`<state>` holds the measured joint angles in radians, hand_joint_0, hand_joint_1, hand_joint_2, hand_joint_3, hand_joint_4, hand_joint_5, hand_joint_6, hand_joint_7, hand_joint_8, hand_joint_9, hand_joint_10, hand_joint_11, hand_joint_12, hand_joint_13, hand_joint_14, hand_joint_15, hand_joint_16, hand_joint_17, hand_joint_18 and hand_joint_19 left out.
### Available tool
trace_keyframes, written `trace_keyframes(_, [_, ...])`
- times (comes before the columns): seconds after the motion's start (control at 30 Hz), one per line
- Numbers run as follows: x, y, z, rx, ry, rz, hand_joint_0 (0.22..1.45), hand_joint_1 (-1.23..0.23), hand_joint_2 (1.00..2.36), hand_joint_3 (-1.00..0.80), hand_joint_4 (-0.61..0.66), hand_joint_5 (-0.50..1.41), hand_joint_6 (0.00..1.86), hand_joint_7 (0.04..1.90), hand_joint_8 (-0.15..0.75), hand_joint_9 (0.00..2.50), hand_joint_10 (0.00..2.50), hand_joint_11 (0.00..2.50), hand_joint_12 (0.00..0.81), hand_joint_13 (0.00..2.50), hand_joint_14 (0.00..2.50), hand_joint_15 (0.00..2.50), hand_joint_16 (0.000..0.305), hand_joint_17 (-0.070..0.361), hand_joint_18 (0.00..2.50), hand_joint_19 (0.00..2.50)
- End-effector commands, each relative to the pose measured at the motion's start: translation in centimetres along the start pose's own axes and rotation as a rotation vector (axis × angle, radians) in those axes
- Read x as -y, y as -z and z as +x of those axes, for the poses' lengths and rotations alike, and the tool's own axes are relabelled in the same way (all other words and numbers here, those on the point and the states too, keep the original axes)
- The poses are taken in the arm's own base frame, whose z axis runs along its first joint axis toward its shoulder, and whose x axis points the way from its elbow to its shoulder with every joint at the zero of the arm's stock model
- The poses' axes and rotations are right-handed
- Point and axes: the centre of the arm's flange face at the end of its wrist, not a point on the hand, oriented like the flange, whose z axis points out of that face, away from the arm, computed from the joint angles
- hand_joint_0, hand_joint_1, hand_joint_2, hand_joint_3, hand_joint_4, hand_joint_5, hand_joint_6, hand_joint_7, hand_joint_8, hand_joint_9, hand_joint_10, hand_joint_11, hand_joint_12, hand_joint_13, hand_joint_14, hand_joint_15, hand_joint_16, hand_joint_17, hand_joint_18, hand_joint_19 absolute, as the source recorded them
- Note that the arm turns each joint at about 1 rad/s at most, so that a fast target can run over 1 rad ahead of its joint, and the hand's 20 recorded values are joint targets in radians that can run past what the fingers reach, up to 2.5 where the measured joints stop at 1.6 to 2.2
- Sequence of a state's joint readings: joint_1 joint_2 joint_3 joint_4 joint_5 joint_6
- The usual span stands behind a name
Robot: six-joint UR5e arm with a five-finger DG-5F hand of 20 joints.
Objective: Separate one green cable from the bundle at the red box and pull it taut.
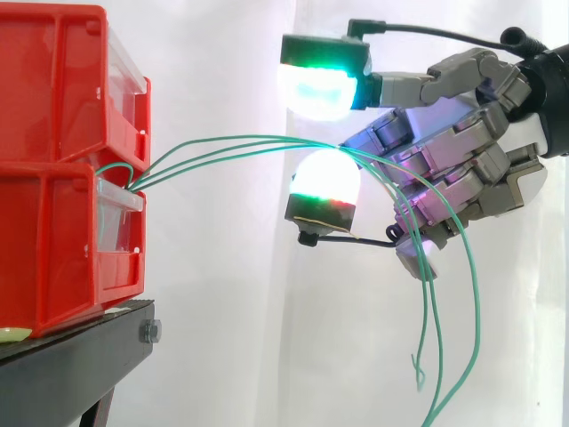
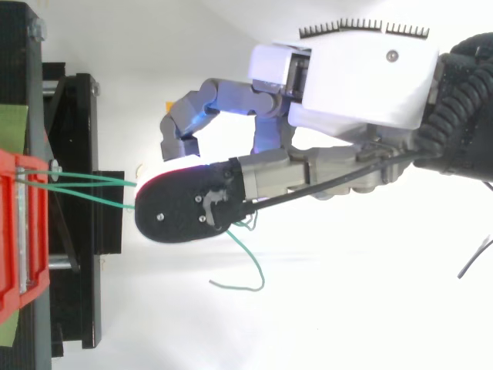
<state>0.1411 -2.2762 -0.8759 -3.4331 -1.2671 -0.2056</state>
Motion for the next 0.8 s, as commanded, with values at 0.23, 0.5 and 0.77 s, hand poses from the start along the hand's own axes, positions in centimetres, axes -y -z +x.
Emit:
trace_keyframes(0.23, [-0.08,0.05,-0.03,0.0,0.0,-0.001,0.71,-0.6,1.01,-0.4,0.1,0.04,0.76,1.11,0.178,2.04,2.35,1.28,0.252,1.22,2.5,0.96,0.049,0.111,1.04,0.83])
trace_keyframes(0.5, [0.02,-0.01,-0.01,0.001,0.0,0.001,0.67,-0.69,1.02,-0.24,0.1,0.04,0.74,1.22,0.164,2.05,2.25,1.34,0.254,1.21,2.5,0.98,0.05,0.112,1.05,0.87])
trace_keyframes(0.77, [-0.01,0.0,0.09,0.002,0.001,0.0,0.61,-0.74,1.0,-0.06,0.21,0.03,0.76,1.28,0.282,2.08,2.12,1.44,0.369,1.31,2.5,0.87,0.087,0.196,1.09,0.2])
